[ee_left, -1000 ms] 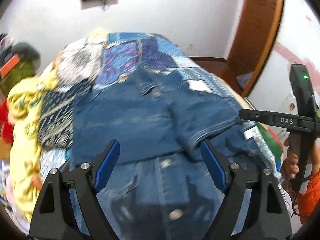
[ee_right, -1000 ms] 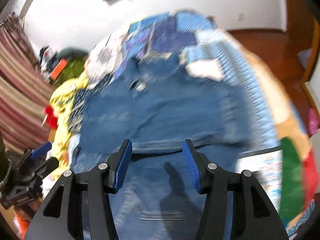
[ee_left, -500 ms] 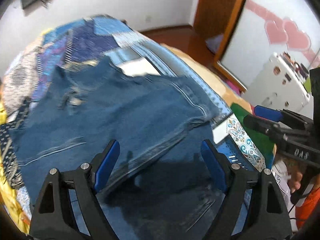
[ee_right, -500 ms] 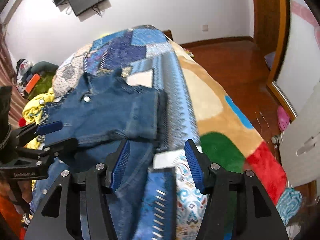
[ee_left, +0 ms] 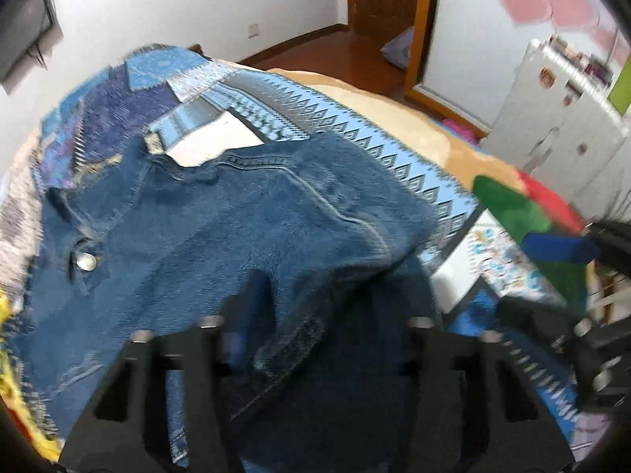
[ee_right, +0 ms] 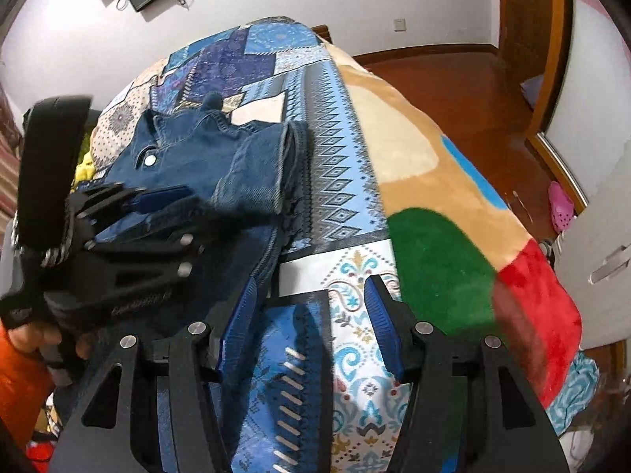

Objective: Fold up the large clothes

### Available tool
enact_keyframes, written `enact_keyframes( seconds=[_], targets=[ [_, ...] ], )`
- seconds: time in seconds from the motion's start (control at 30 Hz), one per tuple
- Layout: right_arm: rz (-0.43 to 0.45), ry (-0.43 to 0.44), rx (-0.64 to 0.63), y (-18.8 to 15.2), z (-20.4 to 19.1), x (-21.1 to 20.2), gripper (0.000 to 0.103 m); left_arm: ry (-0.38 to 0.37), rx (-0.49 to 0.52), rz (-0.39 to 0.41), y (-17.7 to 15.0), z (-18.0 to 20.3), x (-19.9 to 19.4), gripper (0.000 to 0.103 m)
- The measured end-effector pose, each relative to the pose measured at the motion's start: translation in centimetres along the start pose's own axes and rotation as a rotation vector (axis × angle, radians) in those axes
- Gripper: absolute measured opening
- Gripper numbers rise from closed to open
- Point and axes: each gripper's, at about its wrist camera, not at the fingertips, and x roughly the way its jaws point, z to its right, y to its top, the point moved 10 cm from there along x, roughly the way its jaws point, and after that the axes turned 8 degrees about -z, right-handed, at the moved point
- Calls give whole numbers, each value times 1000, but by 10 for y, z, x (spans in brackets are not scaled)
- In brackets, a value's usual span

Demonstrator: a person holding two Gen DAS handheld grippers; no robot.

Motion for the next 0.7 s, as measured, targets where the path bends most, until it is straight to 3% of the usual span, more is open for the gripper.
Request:
enact_keyframes(
  seconds=[0.13,0.27,0.53,0.7],
  targets=[
    [-17,13,-14,-5,-9,6,54,-88,-107,15,0,-17,-11,6],
    [-37,16,-54,-10,-24,13,55,-130,-217,102,4,-54,-49,4],
    [-63,-6,-107,-12,-45,21,55,-20,-358,306,-17,-148,-146,4],
    [4,-8,-120,13,-61,2,56,62,-458,363,-55,-207,-177,4]
  ],
)
